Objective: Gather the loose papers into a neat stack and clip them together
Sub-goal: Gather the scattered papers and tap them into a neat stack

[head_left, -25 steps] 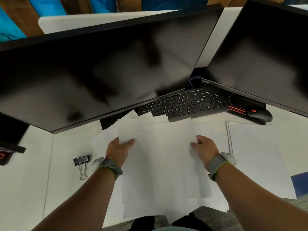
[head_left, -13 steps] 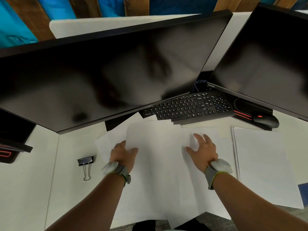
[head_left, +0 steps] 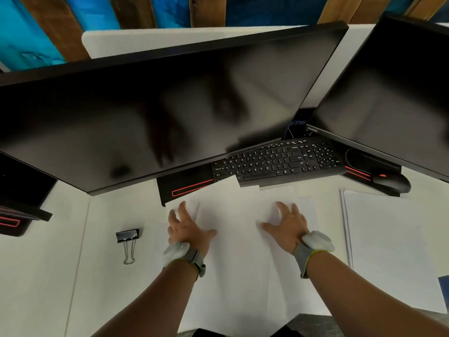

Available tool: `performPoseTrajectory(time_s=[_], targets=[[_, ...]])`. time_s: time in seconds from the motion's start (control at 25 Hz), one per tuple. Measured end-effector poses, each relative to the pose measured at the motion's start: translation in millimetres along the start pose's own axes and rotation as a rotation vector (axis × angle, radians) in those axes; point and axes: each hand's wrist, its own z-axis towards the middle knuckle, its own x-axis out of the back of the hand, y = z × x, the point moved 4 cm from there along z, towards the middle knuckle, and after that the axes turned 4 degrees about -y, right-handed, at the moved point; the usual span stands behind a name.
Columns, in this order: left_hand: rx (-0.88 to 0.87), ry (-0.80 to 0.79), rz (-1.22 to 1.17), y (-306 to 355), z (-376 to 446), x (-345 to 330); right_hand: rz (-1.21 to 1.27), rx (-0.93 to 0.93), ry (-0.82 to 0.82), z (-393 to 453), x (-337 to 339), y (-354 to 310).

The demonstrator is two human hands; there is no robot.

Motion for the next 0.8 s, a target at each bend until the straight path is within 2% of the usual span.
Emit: performPoseTrajectory(time_s=[0.16,0.32,0.44,0.64,0.8], targets=[[0.116,0.049,0.173,-15.8,2.2,6.1,-0.083,0.009,-0.11,-5.2,-9.4,7.7],[0.067,0.042,0.164,-11.5,-1.6,4.2,-0.091,0.063,-0.124,-9.6,-13.1,0.0],[0.057,-0.007,0.014,-3.6,0.0,5.6,-0.091,0.082,-0.139,-14.8,-12.0,-4.6],[0.119,-0.157,-0.457,-4.8,-4.1,8.5,-0.018,0.148,-0.17,-18.1,-6.8,-1.0],[0.024,-0.246,-0.464,-2.3,-7.3,5.3,0.217,0.178,-0.159,-20.3,-1.1,1.0]])
